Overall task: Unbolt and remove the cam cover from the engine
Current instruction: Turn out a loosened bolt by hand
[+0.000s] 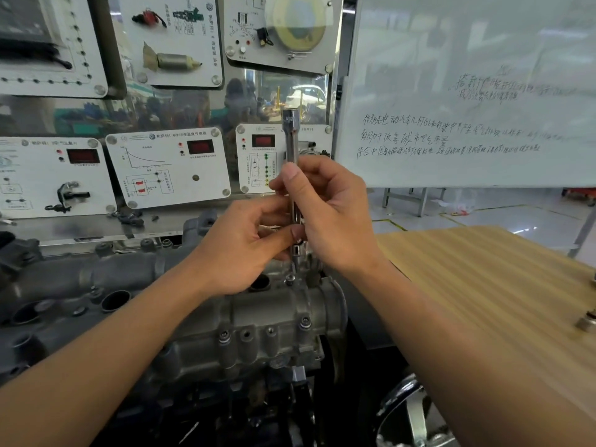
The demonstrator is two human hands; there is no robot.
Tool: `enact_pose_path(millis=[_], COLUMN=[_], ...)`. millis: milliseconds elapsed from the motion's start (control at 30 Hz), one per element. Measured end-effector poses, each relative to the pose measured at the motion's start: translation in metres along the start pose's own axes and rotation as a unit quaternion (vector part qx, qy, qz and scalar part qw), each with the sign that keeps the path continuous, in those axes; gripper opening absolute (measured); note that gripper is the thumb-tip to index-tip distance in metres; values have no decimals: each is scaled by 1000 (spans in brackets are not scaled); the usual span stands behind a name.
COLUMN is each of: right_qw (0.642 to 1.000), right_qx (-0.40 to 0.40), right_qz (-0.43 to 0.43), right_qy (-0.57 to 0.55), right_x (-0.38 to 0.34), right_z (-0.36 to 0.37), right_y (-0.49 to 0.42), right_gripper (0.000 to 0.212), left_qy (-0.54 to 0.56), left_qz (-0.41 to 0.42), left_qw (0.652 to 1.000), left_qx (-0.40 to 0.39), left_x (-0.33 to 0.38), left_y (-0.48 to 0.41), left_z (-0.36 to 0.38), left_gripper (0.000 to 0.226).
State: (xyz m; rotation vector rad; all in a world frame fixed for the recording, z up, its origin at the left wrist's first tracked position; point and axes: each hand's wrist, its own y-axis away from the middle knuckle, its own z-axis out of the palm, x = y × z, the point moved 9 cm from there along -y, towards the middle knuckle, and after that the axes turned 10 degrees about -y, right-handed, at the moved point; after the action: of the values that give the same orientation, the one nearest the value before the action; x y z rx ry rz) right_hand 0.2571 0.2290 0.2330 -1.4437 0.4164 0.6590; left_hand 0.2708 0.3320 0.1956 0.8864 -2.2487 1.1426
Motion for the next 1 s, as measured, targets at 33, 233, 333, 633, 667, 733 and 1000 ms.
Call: enact_pose_path(millis=[33,233,333,633,667,733,1000], right_qw=[1000,998,994,990,991,991,991], right_qx=[-1,-18,-14,-7,-9,-14,-7], right_qz=[-4,15,47,71,71,69,58], right_qy=[-6,-53,-94,-118,-116,-116,-117], right_x=[-5,-16,-14,-22,-23,-25,-32], right_z=[1,10,12,8,9,10,3], right_y=[-1,4,11,22,23,22,17], right_gripper=[10,16,18,19,19,18,16], left_qy=[1,19,81,123,120,106,71], left_qz=[6,26,15,-5,-4,-5,-6], left_qw=[1000,999,996,991,992,993,997], left_qx=[-6,-29,-45,-46,-44,-41,-44], left_x=[3,14,15,14,15,17,26], left_y=[2,24,32,39,40,40,34], left_z=[2,12,18,28,27,26,26], left_gripper=[21,20,23,28,28,28,29])
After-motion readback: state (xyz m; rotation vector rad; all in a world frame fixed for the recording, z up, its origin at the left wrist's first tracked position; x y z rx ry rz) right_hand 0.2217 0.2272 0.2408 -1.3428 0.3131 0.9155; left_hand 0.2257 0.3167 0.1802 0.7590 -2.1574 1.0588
